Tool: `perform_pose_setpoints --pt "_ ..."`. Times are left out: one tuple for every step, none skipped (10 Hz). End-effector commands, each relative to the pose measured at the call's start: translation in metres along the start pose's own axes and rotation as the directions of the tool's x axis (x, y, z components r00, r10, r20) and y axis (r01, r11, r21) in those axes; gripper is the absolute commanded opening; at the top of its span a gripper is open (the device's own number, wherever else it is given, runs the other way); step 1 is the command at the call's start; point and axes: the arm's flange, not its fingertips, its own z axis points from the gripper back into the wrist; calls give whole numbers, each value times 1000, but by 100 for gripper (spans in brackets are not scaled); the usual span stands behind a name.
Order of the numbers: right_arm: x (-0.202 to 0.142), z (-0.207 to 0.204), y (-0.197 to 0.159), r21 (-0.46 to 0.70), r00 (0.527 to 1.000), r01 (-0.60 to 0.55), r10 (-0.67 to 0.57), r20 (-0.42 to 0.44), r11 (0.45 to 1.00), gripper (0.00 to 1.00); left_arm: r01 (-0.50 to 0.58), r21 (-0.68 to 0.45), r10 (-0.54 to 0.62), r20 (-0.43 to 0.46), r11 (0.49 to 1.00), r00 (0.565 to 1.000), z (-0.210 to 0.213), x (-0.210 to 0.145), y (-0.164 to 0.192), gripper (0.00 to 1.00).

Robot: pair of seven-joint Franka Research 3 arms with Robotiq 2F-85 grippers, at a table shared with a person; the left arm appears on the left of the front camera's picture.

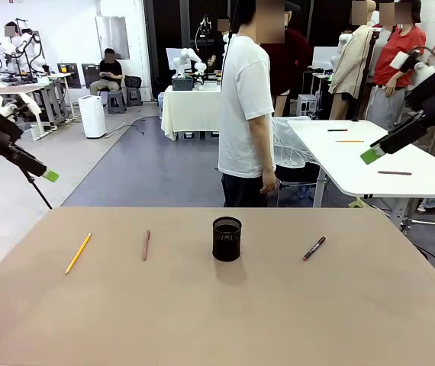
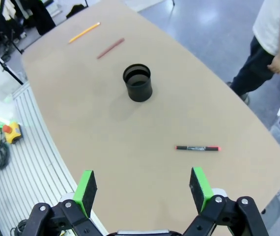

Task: Place the pens into the pen holder.
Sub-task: Pick up a writing instrument from the table and place it into the Pen holder.

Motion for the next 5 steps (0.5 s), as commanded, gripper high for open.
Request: perform_pose_setpoints --pt "-4 27 -6 -1 998 -68 68 -8 998 100 -1 -1 1 20 1000 1000 11 -2 9 100" --pt "-5 37 -9 6 996 -85 85 -4 996 100 -1 -1 1 30 1000 1000 14 -1 15 100" --pt "-6 46 -12 17 996 -90 90 8 996 100 -7 -2 7 33 1000 999 17 0 21 100" --pt "-8 55 -17 18 996 -87 86 19 996 100 -5 -10 5 29 1000 1000 21 0 26 100" --pt "-9 64 -21 19 995 -95 94 33 995 100 -13 -7 13 37 1000 999 27 0 31 100"
